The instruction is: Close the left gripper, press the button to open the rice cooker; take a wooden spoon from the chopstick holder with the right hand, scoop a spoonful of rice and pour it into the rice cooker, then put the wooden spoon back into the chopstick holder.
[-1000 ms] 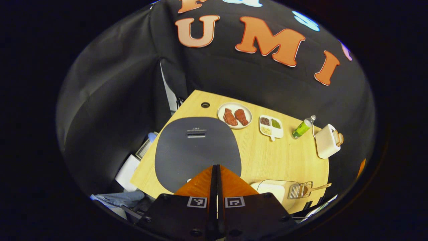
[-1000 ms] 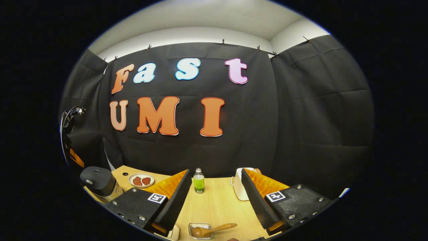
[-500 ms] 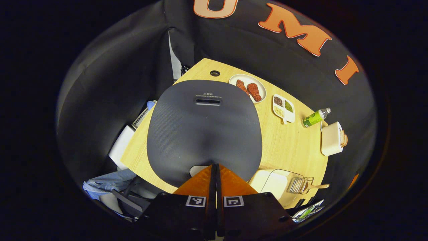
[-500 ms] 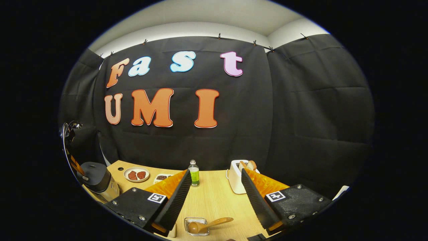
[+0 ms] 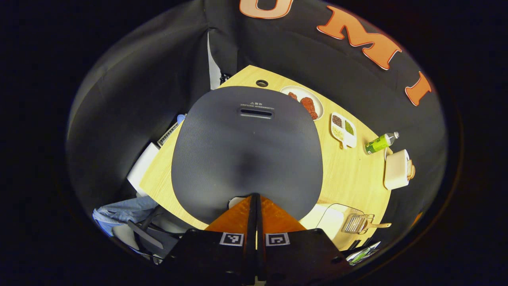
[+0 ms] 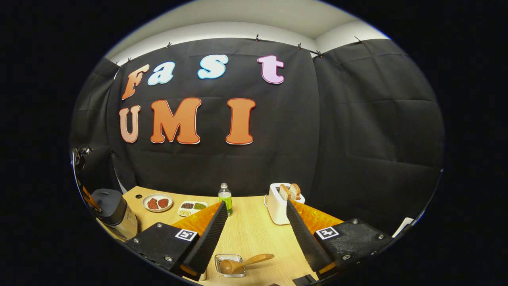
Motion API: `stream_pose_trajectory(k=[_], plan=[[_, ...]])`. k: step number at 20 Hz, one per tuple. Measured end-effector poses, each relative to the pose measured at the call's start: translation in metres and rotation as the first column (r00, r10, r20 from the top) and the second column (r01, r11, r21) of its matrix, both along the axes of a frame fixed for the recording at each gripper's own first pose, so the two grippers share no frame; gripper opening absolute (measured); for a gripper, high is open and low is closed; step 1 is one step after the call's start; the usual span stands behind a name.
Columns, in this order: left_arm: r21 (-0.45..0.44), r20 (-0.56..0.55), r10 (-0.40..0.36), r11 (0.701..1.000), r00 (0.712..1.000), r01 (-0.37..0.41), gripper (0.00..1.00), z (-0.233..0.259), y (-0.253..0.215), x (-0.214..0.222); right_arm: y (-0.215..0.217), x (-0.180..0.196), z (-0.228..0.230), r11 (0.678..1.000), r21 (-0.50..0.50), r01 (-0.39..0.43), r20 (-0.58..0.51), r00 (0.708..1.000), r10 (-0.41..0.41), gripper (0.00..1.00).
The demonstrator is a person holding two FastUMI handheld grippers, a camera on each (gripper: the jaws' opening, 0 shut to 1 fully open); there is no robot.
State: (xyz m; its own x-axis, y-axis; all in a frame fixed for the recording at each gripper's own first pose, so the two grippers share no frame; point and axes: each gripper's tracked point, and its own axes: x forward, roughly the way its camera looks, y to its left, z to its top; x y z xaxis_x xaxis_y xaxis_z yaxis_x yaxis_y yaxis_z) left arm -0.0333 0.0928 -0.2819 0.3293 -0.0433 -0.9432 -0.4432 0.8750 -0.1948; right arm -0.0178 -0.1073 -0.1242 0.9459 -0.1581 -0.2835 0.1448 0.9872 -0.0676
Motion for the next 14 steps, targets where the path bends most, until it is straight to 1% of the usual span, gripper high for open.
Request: stream_pose_trajectory(k=[1,2,3,6,7,8,10,12,14], plan=[[-0.011,-0.022,0.001,1.000,1.000,-0.001,0.08,-0.002,-0.002,-0.005,0.001,0.000,-0.003,1.000,0.011,-0.002,-0.006,1.000,0.002,0.93],[0.002,-0.005,-0.002,1.000,1.000,0.002,0.06,0.001,-0.002,-0.003,0.001,0.000,-0.007,1.000,0.017,-0.002,-0.015,1.000,0.002,0.93],[0.012,-0.005,-0.019,1.000,1.000,0.019,0.07,0.000,-0.004,-0.004,0.000,0.000,-0.011,1.000,0.018,-0.001,-0.025,1.000,0.002,0.93],[0.095,0.054,-0.061,0.994,0.997,0.056,0.06,0.010,-0.004,-0.003,-0.008,-0.001,-0.021,1.000,0.024,0.014,-0.050,0.999,-0.013,0.93],[0.136,0.081,-0.071,0.989,0.994,0.059,0.05,0.018,-0.004,-0.003,-0.011,-0.002,-0.026,0.999,0.031,0.020,-0.064,0.998,-0.018,0.93],[0.180,0.113,-0.088,0.981,0.990,0.067,0.06,0.028,-0.002,0.001,-0.012,-0.003,-0.031,0.999,0.037,0.026,-0.078,0.997,-0.023,0.93],[0.284,0.183,-0.134,0.956,0.974,0.078,0.06,0.051,0.002,0.011,-0.012,-0.003,-0.040,0.999,0.041,0.027,-0.103,0.994,-0.023,0.93],[0.393,0.254,-0.183,0.917,0.950,0.072,0.06,0.078,0.008,0.026,-0.012,-0.003,-0.048,0.999,0.039,0.025,-0.121,0.992,-0.020,0.93],[0.479,0.337,-0.209,0.877,0.918,0.024,0.06,0.109,0.018,0.043,-0.010,-0.002,-0.057,0.999,0.047,0.021,-0.145,0.989,-0.014,0.93]])
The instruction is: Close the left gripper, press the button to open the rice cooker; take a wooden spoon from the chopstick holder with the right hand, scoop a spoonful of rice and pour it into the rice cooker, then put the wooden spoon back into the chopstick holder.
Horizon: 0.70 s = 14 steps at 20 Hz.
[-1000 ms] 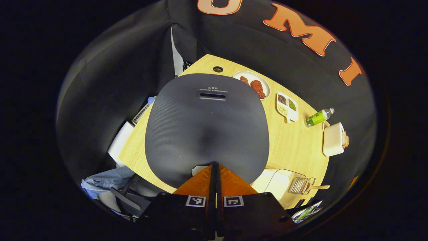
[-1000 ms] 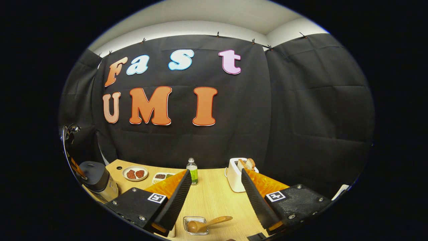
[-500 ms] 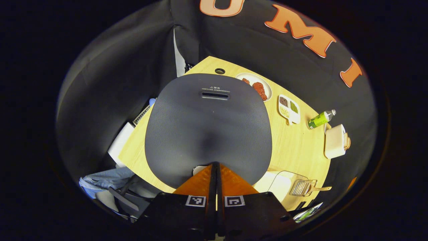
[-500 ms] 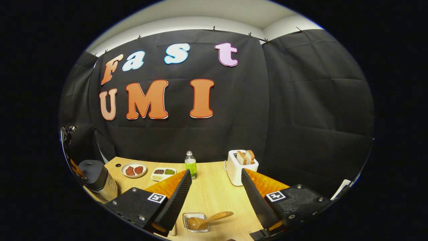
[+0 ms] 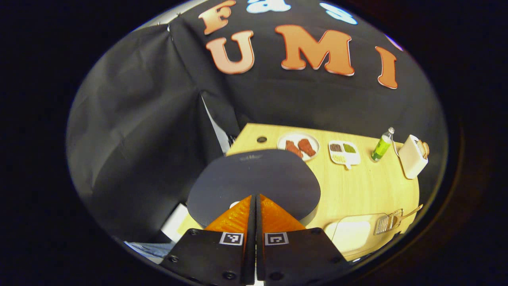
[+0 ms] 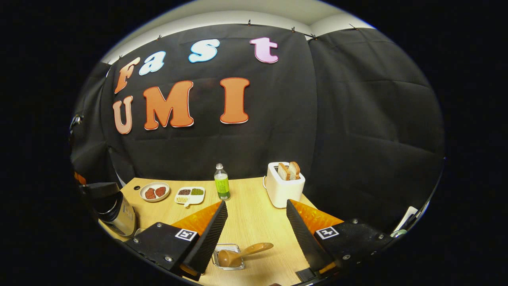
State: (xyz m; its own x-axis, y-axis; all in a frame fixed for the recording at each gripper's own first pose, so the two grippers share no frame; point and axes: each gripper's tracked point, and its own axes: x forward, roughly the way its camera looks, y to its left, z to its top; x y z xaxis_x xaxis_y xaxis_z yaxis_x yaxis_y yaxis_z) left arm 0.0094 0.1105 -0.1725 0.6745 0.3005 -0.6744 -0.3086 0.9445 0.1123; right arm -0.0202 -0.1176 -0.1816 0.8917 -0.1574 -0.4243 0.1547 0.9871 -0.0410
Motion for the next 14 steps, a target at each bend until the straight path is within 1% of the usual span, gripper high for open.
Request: stream_pose_trajectory(k=[2,4,6,7,9,10,11,13,14], plan=[[0.069,0.101,0.011,0.997,0.995,-0.018,0.06,0.026,0.008,0.011,0.000,-0.001,-0.010,1.000,0.005,-0.004,-0.026,1.000,0.004,0.93],[0.122,0.190,0.014,0.992,0.982,-0.038,0.06,0.051,0.008,0.018,0.001,-0.001,-0.020,1.000,0.001,-0.010,-0.049,0.999,0.010,0.93],[0.173,0.283,-0.005,0.984,0.959,-0.045,0.06,0.075,0.009,0.022,0.003,-0.001,-0.031,1.000,0.000,-0.018,-0.075,0.997,0.018,0.93],[0.182,0.321,-0.022,0.983,0.947,-0.039,0.06,0.088,0.004,0.022,0.004,-0.001,-0.036,1.000,0.005,-0.021,-0.089,0.996,0.021,0.93],[0.192,0.394,-0.050,0.981,0.918,-0.029,0.09,0.109,-0.003,0.025,0.004,-0.001,-0.047,1.000,0.013,-0.021,-0.114,0.993,0.022,0.93],[0.200,0.423,-0.062,0.980,0.904,-0.027,0.13,0.116,-0.007,0.022,0.003,-0.002,-0.053,1.000,0.014,-0.020,-0.126,0.992,0.022,0.93],[0.207,0.450,-0.082,0.978,0.889,-0.014,0.13,0.120,-0.012,0.025,0.003,-0.002,-0.058,1.000,0.014,-0.020,-0.138,0.990,0.021,0.93],[0.220,0.488,-0.119,0.976,0.865,0.010,0.34,0.130,-0.025,0.025,0.002,-0.003,-0.069,1.000,0.021,-0.021,-0.164,0.986,0.025,0.93],[0.221,0.502,-0.134,0.975,0.854,0.023,0.41,0.134,-0.032,0.023,0.002,-0.004,-0.075,0.999,0.026,-0.022,-0.178,0.984,0.026,0.93]])
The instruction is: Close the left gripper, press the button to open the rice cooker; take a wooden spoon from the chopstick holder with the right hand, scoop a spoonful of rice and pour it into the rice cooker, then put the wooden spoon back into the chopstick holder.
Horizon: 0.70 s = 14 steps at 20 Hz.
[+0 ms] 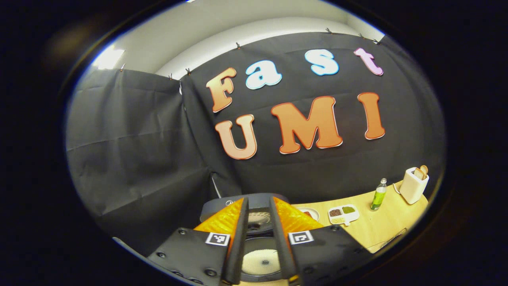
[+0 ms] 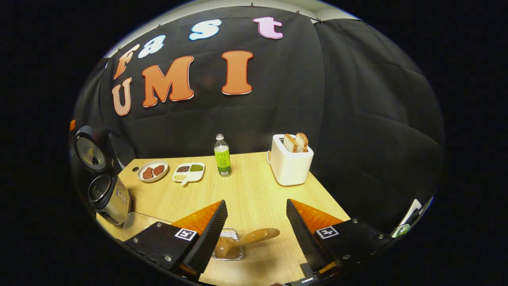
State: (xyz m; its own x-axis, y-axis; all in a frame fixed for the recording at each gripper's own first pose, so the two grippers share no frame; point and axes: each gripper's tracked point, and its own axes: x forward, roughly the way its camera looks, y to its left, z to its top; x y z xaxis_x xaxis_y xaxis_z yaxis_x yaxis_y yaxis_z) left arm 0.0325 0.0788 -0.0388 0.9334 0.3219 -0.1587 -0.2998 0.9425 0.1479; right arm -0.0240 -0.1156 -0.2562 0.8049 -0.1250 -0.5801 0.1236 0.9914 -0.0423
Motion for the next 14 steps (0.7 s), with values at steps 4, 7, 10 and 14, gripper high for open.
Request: stream_pose_trajectory(k=[4,7,10,14], plan=[[0.012,0.007,-0.020,1.000,1.000,0.020,0.71,0.002,-0.016,-0.015,-0.005,-0.001,-0.023,0.997,0.067,0.036,-0.061,0.998,-0.032,0.93],[0.013,-0.013,-0.013,1.000,1.000,0.014,0.87,-0.003,-0.022,-0.024,-0.002,-0.004,-0.043,0.989,0.133,0.061,-0.105,0.993,-0.047,0.92],[-0.002,-0.032,0.005,1.000,0.999,-0.005,0.77,-0.010,-0.027,-0.033,-0.005,-0.006,-0.063,0.982,0.163,0.093,-0.157,0.985,-0.067,0.91],[-0.013,-0.050,0.045,0.999,0.998,-0.046,0.68,-0.016,-0.031,-0.044,0.001,-0.015,-0.087,0.950,0.282,0.138,-0.239,0.968,-0.070,0.85]])
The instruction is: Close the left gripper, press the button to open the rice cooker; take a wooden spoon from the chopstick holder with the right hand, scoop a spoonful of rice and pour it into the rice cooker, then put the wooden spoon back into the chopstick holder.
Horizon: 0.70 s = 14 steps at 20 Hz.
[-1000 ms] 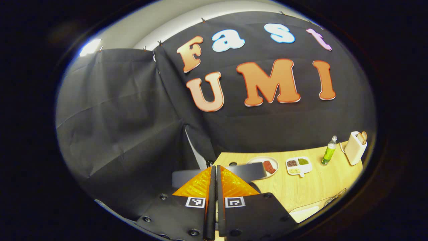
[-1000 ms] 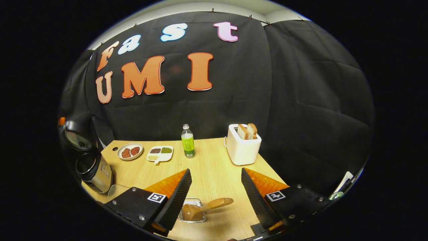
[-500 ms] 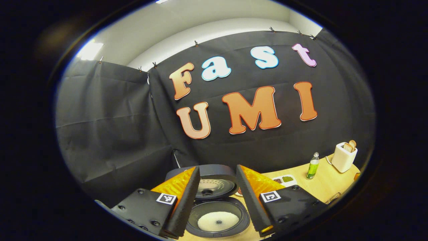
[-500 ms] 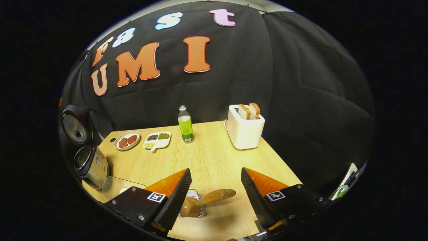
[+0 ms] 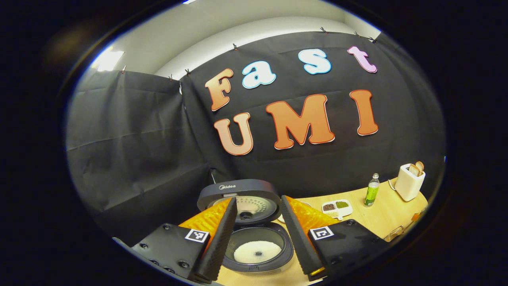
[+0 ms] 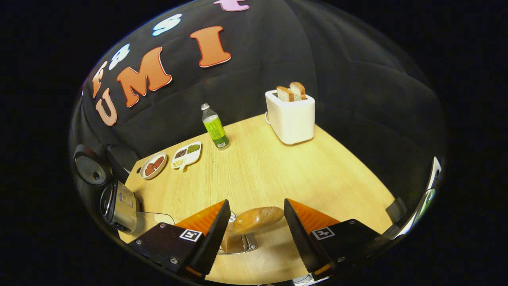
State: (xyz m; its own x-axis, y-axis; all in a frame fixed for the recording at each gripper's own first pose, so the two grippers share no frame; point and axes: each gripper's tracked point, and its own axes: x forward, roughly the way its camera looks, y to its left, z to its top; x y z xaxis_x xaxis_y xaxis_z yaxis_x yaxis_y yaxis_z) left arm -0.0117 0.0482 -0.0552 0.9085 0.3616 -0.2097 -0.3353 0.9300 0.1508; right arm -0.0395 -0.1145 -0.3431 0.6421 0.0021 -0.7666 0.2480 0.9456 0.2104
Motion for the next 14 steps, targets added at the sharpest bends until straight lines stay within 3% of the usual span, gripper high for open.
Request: stream_pose_trajectory(k=[2,6,7,10,11,14], plan=[[-0.006,-0.020,0.014,1.000,1.000,-0.014,0.73,0.003,-0.002,-0.011,0.010,0.000,-0.005,0.996,0.084,0.012,-0.017,1.000,-0.011,0.80],[0.014,-0.059,0.044,0.999,0.997,-0.043,0.85,-0.003,-0.011,-0.024,0.022,0.002,-0.019,0.988,0.153,-0.014,-0.048,0.999,0.021,0.66],[0.023,-0.068,0.048,0.999,0.997,-0.046,0.94,-0.003,-0.014,-0.027,0.023,0.002,-0.023,0.987,0.162,-0.017,-0.059,0.998,0.027,0.60],[0.048,-0.097,0.064,0.997,0.993,-0.060,0.94,-0.006,-0.021,-0.039,0.029,0.004,-0.030,0.981,0.193,-0.026,-0.067,0.997,0.039,0.41],[0.053,-0.106,0.066,0.997,0.992,-0.061,0.94,-0.008,-0.024,-0.042,0.032,0.006,-0.031,0.979,0.203,-0.029,-0.066,0.997,0.043,0.29],[0.049,-0.123,0.047,0.998,0.991,-0.042,0.94,-0.011,-0.032,-0.046,0.035,0.008,-0.031,0.976,0.217,-0.034,-0.062,0.997,0.048,0.22]])
